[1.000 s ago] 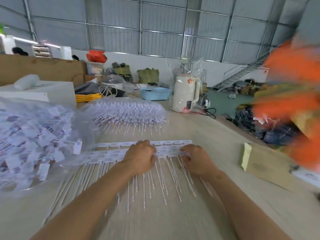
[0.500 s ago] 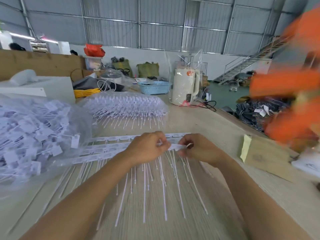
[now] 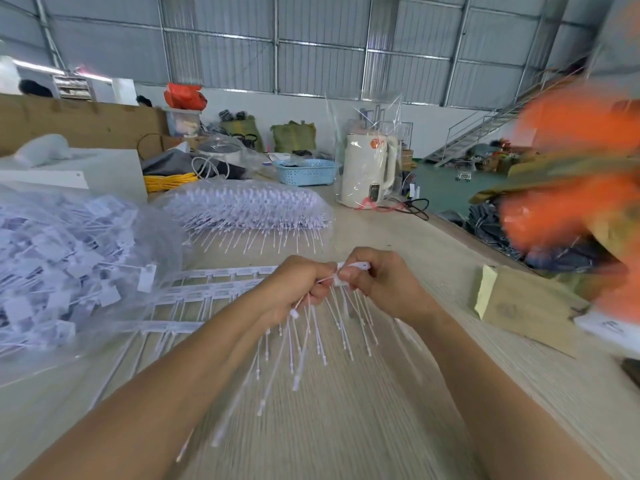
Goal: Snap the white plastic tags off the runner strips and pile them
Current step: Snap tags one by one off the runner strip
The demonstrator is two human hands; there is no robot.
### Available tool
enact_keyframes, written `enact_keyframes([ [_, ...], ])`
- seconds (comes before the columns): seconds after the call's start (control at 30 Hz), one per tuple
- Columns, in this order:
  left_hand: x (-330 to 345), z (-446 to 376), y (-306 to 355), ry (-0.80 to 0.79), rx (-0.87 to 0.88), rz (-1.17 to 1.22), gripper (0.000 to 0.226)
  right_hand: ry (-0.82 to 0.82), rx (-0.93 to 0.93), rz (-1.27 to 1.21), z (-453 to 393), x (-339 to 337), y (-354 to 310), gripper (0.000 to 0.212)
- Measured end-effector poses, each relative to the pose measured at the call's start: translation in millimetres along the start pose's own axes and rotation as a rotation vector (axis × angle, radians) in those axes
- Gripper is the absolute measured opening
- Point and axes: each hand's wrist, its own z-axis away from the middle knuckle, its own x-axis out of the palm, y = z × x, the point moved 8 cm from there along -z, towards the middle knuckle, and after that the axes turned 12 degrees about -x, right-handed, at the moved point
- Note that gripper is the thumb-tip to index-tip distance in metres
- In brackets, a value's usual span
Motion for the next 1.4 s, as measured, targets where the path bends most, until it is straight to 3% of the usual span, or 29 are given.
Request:
enact_keyframes([
  [0.17, 3, 2, -4, -0.112, -0.086, 0.027, 0.038, 0.006, -0.136, 0.073, -2, -1, -11, 0.015],
  [0.23, 2, 3, -4, -0.129, -0.083, -0.014, 0.036, 0.028, -0.04, 0.141, 2, -5, 1, 0.018],
  [0.3, -2, 4, -1, -0.126, -0.043, -0.036, 0.041, 0.142, 0.174, 0.159, 10, -29, 22, 0.023],
  [0.37, -10, 3, 8, -0.044, 0.058, -0.127, 0.044, 0.34, 0.412, -0.084, 25, -61, 42, 0.023],
  [0.4, -12, 3, 12, 0.007, 0.108, -0.205, 0.042, 0.418, 0.501, -0.322, 29, -68, 47, 0.022],
  [0.47, -10, 2, 15, 0.053, 0.153, -0.298, 0.039, 0.472, 0.608, -0.781, 28, -59, 43, 0.019],
  [0.5, -9, -2, 13, 0.061, 0.142, -0.317, 0.037, 0.436, 0.634, -0.868, 26, -50, 38, 0.018],
  [0.63, -6, -8, 5, 0.083, 0.129, -0.474, 0.026, 0.081, 0.615, -0.594, 20, 0, 22, 0.017],
  [0.8, -1, -1, 11, 0.121, 0.256, -0.654, 0.024, -0.039, 0.567, -0.541, 20, 23, 20, 0.018],
  [0.93, 1, 6, 18, 0.138, 0.368, -0.645, 0.033, 0.011, 0.489, -0.484, 17, 27, 20, 0.015],
  [1.0, -5, 5, 19, 0.161, 0.346, -0.605, 0.032, 0.094, 0.445, -0.48, 13, 18, 23, 0.012],
  [1.07, -13, 3, 16, 0.204, 0.293, -0.647, 0.012, 0.13, 0.43, -0.482, 12, 11, 26, 0.008],
  [1.13, -17, -1, 12, 0.177, 0.251, -0.644, 0.026, 0.087, 0.416, -0.439, 12, 10, 27, 0.007],
  [1.3, -16, 2, 8, 0.088, 0.195, -0.419, 0.044, 0.071, 0.347, -0.34, 10, 15, 18, 0.013],
  [1.4, -12, 2, 6, 0.031, 0.098, -0.221, 0.043, 0.094, 0.267, -0.239, 5, 8, 6, 0.015],
])
